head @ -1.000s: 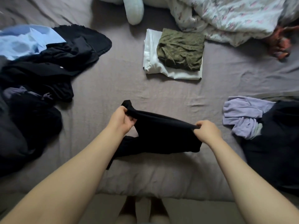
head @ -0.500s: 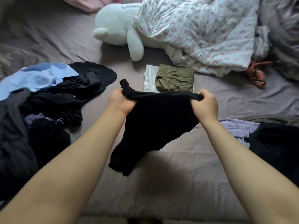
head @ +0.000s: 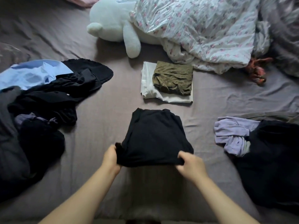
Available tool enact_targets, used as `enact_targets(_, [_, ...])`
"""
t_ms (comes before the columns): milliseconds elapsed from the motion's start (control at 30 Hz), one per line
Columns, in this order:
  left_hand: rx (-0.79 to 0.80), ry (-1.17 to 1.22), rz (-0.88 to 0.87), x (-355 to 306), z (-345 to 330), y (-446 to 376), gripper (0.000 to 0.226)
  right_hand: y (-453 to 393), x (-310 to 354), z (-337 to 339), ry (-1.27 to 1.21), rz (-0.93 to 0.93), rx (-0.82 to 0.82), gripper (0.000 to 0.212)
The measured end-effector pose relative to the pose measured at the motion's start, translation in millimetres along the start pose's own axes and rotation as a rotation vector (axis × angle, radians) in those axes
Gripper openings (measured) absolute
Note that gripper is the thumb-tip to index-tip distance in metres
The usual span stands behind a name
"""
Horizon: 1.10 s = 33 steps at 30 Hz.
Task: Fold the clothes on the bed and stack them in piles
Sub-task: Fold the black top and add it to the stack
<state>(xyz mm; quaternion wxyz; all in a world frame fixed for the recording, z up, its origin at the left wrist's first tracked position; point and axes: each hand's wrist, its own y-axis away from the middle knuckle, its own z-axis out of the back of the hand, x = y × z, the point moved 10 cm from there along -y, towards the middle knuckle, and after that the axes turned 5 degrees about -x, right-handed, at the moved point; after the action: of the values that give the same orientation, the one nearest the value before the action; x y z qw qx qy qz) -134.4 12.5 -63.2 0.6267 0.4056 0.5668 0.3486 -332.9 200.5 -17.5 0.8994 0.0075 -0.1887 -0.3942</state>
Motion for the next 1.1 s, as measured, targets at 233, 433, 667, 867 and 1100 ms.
enact_targets(233, [-0.158,-0.602,0.055,97.5,85.1,-69.1,0.024,95.7,-38.8,-130.4,0.086,-0.217,0.689,0.019])
enact_targets(433, [-0.373,-1.095,-0.142,58.3,87.4,-80.0,0.029,101.2,-50.0,-147.3,0.025,-0.271,0.786,0.017])
enact_targets(667, [-0.157,-1.095,-0.585,-25.9,-48.1,-109.4,0.043,-56.6,-87.6,-83.4,-0.239,-0.439,0.055,0.033])
enact_targets(867, [-0.05,-0.787,-0.411,-51.0,-120.8,-154.3,0.083,-127.8,-123.9,-102.8,-0.623,-0.837,-0.001,0.082])
enact_targets(1100, [-0.02,-0.885,-0.544,-38.1,-116.6,-151.1,0.021,-124.6,-96.7,-110.5,-0.773,-0.722,0.072,0.008])
